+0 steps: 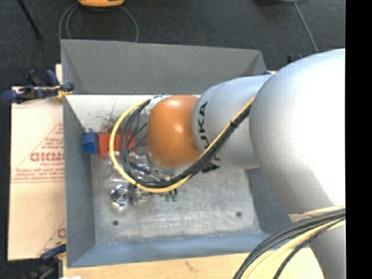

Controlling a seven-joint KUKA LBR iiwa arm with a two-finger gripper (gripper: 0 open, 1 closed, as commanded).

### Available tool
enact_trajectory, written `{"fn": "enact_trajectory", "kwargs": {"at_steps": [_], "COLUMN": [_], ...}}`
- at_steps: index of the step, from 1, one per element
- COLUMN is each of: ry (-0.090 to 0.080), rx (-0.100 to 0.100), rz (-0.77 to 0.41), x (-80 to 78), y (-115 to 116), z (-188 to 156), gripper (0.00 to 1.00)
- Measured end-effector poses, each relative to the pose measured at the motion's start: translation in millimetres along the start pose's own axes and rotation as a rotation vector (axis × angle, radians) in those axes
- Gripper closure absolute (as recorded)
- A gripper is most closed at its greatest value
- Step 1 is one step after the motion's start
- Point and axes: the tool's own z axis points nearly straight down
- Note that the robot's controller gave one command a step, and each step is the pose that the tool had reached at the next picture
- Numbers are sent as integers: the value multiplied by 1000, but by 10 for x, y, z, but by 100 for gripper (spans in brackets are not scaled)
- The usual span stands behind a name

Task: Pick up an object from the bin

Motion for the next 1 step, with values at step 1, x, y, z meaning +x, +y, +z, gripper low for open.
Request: {"fn": "enact_trajectory", "kwargs": {"at_steps": [1], "ry": [12], "rx": [1], "rz": [0], "x": [32], "y": [7], "z": [17], "gripper": [0]}}
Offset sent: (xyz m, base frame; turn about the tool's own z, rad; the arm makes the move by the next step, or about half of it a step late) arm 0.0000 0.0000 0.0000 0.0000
